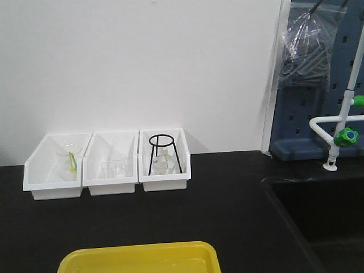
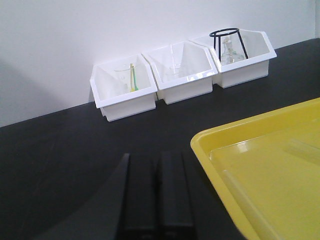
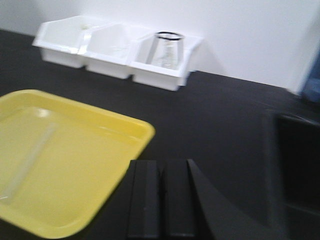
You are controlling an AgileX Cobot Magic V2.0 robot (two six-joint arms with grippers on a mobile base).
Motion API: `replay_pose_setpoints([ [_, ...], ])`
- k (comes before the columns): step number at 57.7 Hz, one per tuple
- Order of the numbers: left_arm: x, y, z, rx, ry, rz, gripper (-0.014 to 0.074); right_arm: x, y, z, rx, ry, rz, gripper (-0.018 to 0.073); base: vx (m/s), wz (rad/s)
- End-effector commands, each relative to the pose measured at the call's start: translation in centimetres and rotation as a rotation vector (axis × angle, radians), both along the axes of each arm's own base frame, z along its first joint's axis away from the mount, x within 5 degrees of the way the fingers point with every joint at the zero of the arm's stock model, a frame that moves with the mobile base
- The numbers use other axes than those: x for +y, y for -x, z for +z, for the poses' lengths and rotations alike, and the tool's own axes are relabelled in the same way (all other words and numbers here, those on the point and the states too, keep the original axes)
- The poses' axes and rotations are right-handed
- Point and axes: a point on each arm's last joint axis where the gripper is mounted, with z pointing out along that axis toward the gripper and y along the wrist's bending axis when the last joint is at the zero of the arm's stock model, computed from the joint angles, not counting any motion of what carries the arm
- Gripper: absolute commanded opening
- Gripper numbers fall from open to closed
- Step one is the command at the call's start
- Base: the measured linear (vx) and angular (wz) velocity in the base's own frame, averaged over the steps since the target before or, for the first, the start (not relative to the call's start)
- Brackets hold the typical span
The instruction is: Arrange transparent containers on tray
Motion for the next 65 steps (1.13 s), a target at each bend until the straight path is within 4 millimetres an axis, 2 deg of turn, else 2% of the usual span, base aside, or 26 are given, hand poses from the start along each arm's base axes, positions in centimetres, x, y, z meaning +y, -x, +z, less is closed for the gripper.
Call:
replay_pose_setpoints([
  [1,-0.1,0.0,-0.2,-0.076,0.005,-0.008,-0.0007,-0.9,0.5,0.8,-0.139,-0.053,-0.082,-0.0013,0.0,0.0],
  [10,-0.1,0.0,-0.2,-0.076,0.005,-0.008,-0.0007,-2.0,2.0,-1.2,-0.235,-0.081,-0.179,-0.0013,0.0,0.0],
  [17,-0.1,0.0,-0.2,-0.073,0.005,-0.008,-0.0007,-2.2,2.3,-2.8,-0.241,-0.079,-0.206,-0.0013,0.0,0.0],
  [65,-0.1,0.0,-0.2,-0.074,0.005,-0.008,-0.0007,-2.2,2.3,-2.9,-0.218,-0.072,-0.208,-0.0013,0.0,0.0],
])
